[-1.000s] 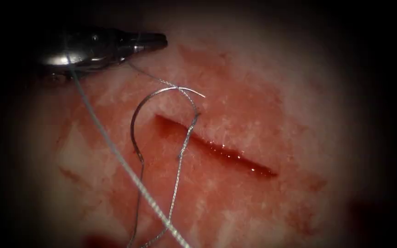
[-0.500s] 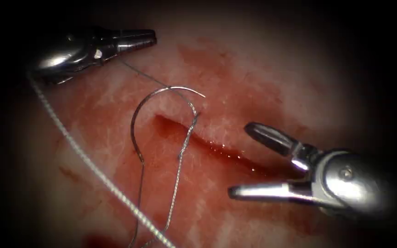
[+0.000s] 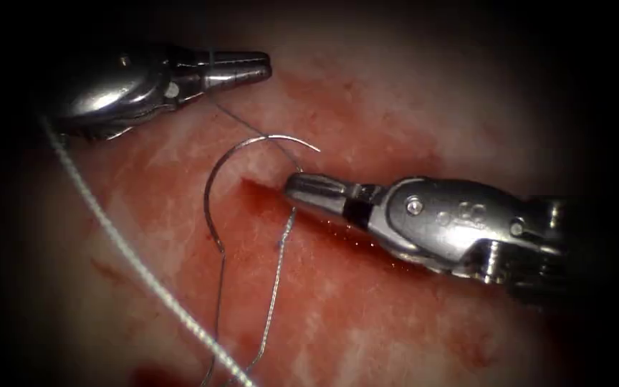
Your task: Wound Closure
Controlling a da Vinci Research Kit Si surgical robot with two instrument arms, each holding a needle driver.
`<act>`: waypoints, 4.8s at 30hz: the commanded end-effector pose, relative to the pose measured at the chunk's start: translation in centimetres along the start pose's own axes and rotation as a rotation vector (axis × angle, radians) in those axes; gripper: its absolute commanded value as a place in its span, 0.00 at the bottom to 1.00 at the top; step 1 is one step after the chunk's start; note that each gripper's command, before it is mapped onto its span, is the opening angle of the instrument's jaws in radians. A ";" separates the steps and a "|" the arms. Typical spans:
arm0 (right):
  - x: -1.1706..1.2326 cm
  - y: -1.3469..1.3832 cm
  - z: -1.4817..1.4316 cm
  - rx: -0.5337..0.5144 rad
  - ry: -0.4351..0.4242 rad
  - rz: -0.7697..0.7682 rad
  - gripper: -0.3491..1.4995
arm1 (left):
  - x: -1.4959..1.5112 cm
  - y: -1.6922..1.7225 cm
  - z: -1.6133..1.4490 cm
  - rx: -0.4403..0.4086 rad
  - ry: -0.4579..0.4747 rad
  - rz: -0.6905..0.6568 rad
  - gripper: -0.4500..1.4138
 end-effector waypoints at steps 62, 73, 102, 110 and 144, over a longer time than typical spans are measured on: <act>-0.83 -0.06 2.16 -0.261 0.079 0.028 0.00 | -0.37 0.31 -0.01 0.339 0.393 -0.554 0.05; -0.85 -0.01 0.99 -0.268 -0.038 -0.014 0.00 | -0.39 0.25 -0.09 0.331 0.358 -0.560 0.05; -0.43 0.36 1.19 -0.452 0.205 0.134 0.00 | -0.50 0.38 0.00 0.343 0.354 -0.573 0.05; -0.47 0.54 1.06 -0.480 0.435 0.254 0.00 | -0.63 0.43 0.02 0.394 0.372 -0.576 0.05; -0.53 0.62 0.50 0.352 0.553 0.242 0.02 | -1.44 0.41 0.42 0.380 0.261 -0.703 0.05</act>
